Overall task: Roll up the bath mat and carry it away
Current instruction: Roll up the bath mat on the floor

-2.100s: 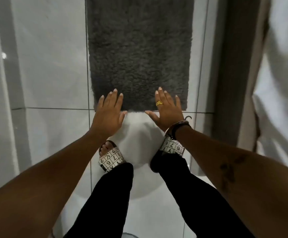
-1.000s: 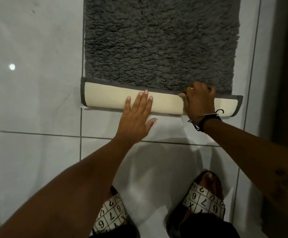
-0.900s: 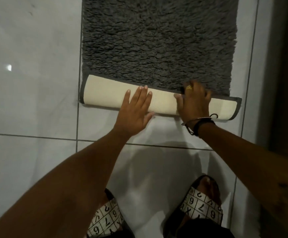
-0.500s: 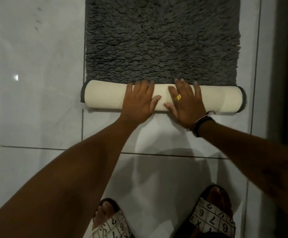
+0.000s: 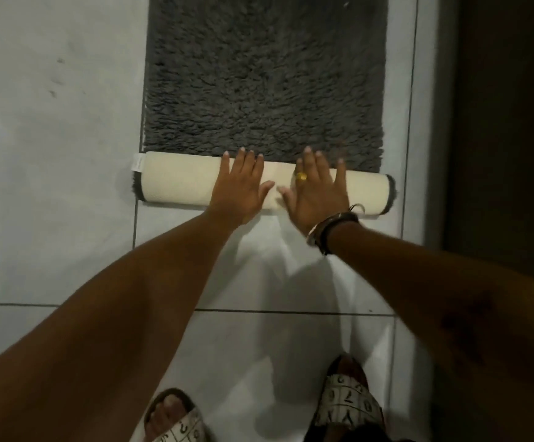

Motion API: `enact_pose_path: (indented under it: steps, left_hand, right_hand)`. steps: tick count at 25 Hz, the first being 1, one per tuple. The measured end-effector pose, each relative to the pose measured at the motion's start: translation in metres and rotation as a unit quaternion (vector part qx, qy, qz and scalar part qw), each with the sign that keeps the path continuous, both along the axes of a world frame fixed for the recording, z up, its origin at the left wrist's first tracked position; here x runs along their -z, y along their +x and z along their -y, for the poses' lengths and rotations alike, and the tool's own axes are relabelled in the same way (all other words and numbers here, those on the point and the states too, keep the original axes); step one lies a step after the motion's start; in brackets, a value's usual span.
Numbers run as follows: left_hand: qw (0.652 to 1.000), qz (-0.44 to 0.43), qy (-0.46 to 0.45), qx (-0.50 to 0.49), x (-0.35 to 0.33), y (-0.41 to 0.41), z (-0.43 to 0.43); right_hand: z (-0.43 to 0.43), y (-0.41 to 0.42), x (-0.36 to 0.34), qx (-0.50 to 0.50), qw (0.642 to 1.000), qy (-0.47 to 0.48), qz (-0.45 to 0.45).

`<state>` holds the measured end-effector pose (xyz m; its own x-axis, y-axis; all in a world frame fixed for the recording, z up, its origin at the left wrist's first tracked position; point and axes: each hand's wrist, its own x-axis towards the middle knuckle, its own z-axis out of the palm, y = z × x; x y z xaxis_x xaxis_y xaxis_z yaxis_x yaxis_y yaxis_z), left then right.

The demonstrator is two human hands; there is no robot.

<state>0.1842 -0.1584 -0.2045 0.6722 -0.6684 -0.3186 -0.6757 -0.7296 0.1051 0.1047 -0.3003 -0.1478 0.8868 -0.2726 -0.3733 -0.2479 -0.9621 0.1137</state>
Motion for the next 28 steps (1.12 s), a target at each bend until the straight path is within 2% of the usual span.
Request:
enact_pose_path:
  steps: [2,6,10,13,17,19,21,22,26,28]
  left_hand:
    - [0.999,-0.031,0.028,0.005,-0.010,0.017,0.008]
    - [0.999,-0.004,0.016,-0.046,0.002,0.062,0.032]
    - [0.992,0.071,-0.049,-0.090,-0.003,0.081,0.041]
    - [0.997,0.042,-0.051,-0.046,-0.013,0.068,0.043]
    - [0.993,0.045,-0.039,-0.102,-0.005,0.116,0.068]
    - [0.991,0.055,-0.051,-0.111,0.000,0.161,0.095]
    - [0.988,0.065,-0.046,-0.131,0.002,0.206,0.119]
    - [0.988,0.058,-0.034,-0.141,0.003,0.224,0.128]
    - [0.982,0.072,-0.045,-0.167,-0.011,0.265,0.146]
    - [0.970,0.145,-0.103,-0.163,-0.027,0.276,0.153]
  right_hand:
    - [-0.017,-0.013,-0.008,-0.020,0.997,0.058,-0.042]
    - [-0.006,0.021,0.039,0.021,0.993,0.117,-0.014]
    - [0.026,0.075,0.064,0.014,0.992,0.116,0.051]
    - [0.064,0.138,0.054,0.037,0.995,0.073,0.058]
    - [0.092,0.219,0.037,0.085,0.995,0.055,0.007]
    - [0.094,0.225,0.032,0.103,0.989,0.090,0.058]
    - [0.085,0.207,0.028,0.074,0.983,0.104,0.134]
    - [0.080,0.198,0.026,0.066,0.982,0.114,0.138]
    - [0.095,0.217,0.042,0.064,0.989,0.115,0.062]
    - [0.112,0.253,0.048,0.067,0.990,0.109,0.058]
